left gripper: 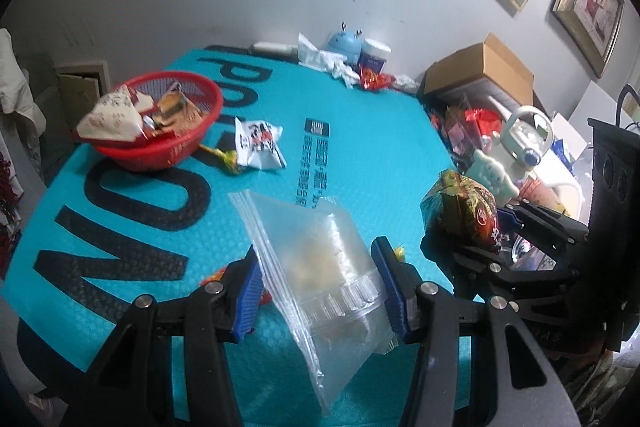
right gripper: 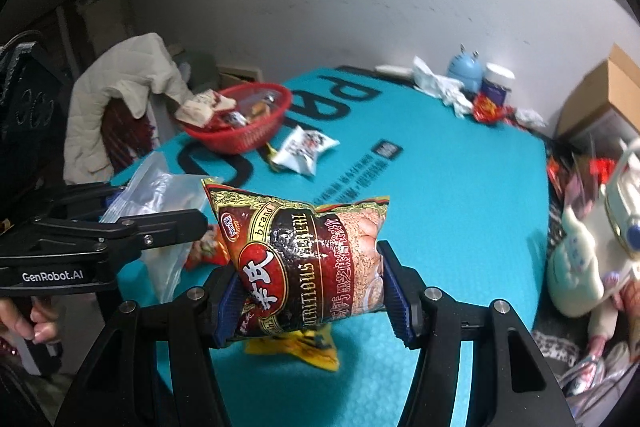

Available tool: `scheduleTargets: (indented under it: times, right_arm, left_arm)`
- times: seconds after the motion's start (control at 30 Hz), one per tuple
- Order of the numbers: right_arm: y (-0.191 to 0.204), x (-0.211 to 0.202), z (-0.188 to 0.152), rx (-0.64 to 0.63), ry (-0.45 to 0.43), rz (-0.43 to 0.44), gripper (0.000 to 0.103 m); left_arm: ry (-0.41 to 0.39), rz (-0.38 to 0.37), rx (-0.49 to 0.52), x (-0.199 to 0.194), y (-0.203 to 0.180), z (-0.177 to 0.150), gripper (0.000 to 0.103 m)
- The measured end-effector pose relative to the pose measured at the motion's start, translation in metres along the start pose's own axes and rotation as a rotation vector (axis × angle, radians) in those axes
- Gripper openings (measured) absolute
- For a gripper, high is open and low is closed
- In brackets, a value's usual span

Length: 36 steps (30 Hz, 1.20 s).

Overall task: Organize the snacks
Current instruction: 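Lift the brown cereal bag with the right tool while the left tool lifts the clear zip bag, then carry the clear zip bag with the left tool while the right tool carries the cereal bag to the basket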

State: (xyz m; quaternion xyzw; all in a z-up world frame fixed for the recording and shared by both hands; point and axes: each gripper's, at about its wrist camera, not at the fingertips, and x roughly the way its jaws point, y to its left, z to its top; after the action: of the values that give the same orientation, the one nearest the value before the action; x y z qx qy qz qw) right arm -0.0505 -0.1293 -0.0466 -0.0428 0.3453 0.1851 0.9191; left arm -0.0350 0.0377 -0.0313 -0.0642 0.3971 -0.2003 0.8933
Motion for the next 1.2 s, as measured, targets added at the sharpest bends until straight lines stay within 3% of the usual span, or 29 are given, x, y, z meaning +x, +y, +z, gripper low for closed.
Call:
scheduleTargets:
  times: [0.43,0.83,1.2]
  right_arm:
    - [0.025,-0.008,0.045,-0.062,-0.073,0.056,0.06]
    - [0.036,-0.001,0.098,-0.096,-0.148,0.083,0.06]
    - [0.038,0.007,0.104,-0.091,-0.142,0.102,0.06]
  left_arm:
    - [-0.112,0.032,0.018,-0.036,0.015,0.033,0.051]
    - [-0.214,0.084,0.044,-0.059,0.039,0.084,0.051]
    - [-0.207,0.081,0.045,-0.056,0.042,0.082,0.051]
